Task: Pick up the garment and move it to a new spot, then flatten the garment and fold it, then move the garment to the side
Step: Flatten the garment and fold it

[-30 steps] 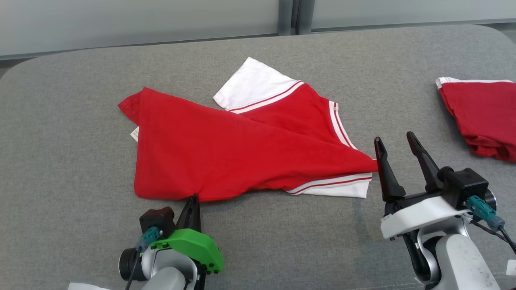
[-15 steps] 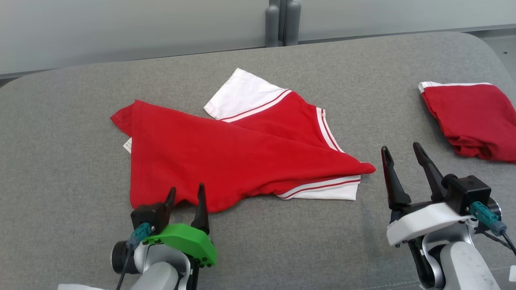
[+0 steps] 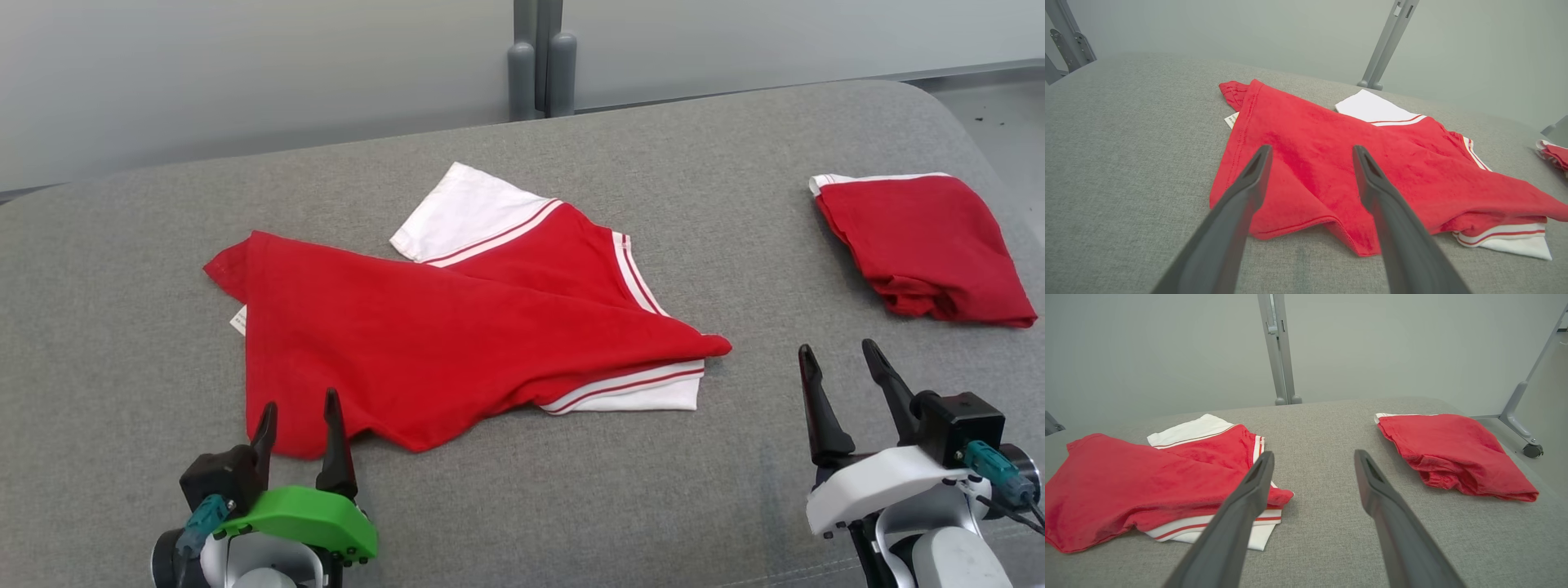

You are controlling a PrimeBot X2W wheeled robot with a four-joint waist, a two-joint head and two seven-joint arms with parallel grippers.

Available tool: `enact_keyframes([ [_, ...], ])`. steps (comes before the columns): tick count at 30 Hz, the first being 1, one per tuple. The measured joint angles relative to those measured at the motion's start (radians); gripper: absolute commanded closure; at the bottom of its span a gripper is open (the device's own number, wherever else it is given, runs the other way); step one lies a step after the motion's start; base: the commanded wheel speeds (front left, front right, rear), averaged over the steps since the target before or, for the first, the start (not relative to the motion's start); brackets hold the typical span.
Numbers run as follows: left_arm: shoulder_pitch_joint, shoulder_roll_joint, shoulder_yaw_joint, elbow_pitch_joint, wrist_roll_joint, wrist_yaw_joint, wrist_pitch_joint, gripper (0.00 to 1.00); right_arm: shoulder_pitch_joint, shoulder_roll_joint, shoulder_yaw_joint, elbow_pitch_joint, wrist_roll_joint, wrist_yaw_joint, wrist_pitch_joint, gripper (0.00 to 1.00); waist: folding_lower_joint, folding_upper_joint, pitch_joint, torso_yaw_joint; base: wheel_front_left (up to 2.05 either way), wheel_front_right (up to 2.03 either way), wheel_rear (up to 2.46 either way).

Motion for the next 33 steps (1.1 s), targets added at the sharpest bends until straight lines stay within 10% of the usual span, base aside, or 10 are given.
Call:
enact_keyframes([
  [33,-0.608,-0.076,-0.229,0.618,0.123,-0.267,0.323,0.0,-0.133,0.0,0.108,-0.015,0.01,0.0,-0.021,0.0,0.0,0.0001,0.186,-0.146,0.0,0.0,0.0],
])
